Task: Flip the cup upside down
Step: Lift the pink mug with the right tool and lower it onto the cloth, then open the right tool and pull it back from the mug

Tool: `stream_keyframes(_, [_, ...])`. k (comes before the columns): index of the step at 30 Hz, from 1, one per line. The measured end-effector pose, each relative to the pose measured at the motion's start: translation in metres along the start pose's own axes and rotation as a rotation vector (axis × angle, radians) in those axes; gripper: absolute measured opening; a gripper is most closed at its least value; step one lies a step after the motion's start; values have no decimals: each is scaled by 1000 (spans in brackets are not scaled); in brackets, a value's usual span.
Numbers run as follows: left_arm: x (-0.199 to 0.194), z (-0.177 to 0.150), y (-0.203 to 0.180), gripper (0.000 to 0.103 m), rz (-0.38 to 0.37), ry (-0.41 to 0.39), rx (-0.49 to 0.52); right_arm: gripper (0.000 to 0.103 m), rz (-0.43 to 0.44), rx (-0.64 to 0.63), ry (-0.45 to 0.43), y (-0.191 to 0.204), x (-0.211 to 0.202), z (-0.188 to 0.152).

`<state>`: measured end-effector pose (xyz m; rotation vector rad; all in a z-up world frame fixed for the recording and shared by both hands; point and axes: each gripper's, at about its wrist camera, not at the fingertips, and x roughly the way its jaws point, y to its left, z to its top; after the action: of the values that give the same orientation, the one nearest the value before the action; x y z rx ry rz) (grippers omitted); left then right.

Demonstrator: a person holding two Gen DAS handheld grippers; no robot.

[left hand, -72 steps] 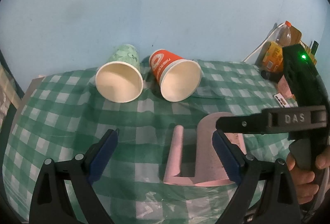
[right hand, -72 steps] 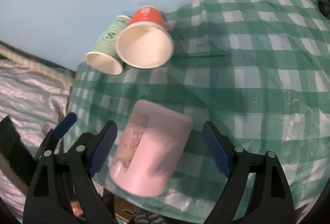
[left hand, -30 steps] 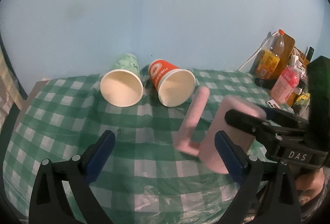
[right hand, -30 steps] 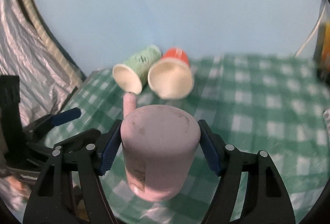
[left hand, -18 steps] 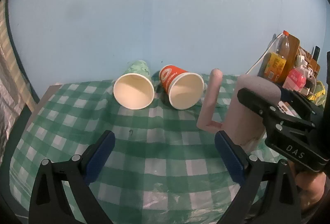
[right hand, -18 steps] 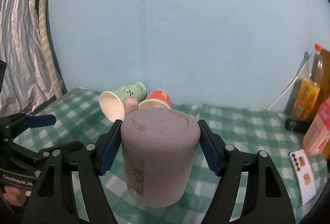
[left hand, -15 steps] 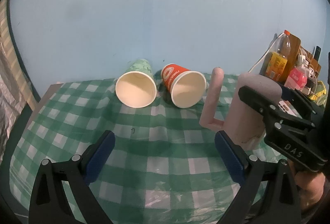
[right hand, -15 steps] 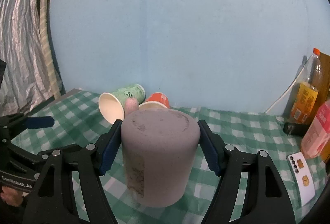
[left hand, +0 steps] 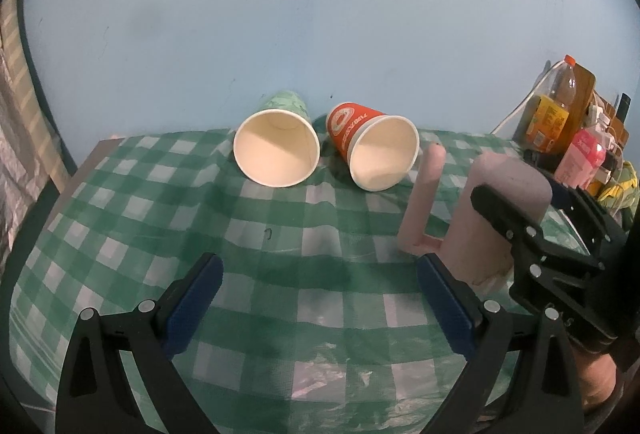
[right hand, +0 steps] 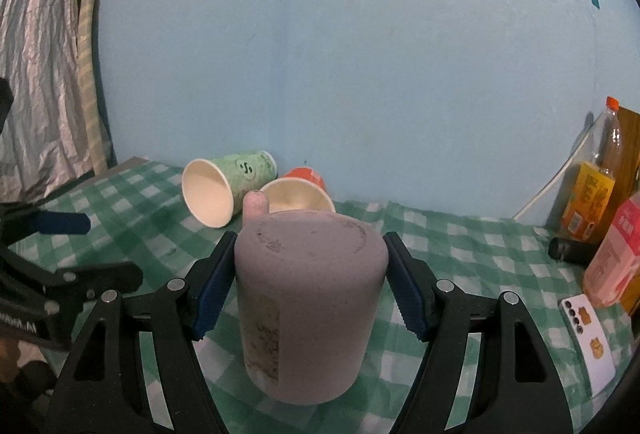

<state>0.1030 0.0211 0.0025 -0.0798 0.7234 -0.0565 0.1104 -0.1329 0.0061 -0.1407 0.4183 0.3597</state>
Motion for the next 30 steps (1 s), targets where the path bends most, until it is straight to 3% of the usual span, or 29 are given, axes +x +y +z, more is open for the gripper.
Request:
stream_keyframes(11, [3, -8, -8, 99, -9, 9, 23, 72, 13, 17, 17, -1, -2, -22])
stream_keyframes(20, [-2, -12, -13, 99, -12, -9, 34, 72, 23, 34, 15, -5, -14, -20])
stream_keyframes(25, [-17, -14, -13, 99, -9, -62, 17, 74, 13, 66, 9, -10, -32, -19])
stream_keyframes(30, [-40, -17, -17, 102, 4, -141, 14, 75, -41, 72, -96, -16, -68, -17])
